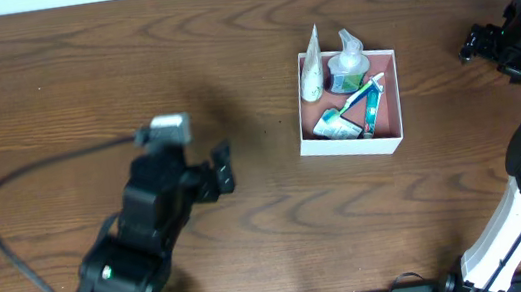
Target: Pack container
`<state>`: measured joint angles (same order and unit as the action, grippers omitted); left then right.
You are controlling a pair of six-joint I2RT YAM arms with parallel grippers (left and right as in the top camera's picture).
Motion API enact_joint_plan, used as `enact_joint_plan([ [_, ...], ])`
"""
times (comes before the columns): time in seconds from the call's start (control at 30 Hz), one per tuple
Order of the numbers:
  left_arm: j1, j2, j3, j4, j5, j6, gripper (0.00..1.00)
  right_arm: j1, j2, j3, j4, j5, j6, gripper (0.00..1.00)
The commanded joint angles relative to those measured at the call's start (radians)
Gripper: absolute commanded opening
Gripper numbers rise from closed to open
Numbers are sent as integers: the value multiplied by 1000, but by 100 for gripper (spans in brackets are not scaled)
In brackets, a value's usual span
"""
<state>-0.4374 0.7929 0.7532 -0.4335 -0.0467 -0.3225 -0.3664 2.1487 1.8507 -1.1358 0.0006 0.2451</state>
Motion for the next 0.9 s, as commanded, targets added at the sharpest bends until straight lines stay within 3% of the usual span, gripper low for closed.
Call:
enact_joint_plan([
  [0.0,75,-141,-141,64,68,-13,98,-6,-3,0,-1,11,9,99],
  [0.33,259,-537,-419,108,66,-13,98,-6,-3,0,-1,10,9,99],
  [0.87,366,-753,-670,278,66,52,98,-6,-3,0,-1,10,9,99],
])
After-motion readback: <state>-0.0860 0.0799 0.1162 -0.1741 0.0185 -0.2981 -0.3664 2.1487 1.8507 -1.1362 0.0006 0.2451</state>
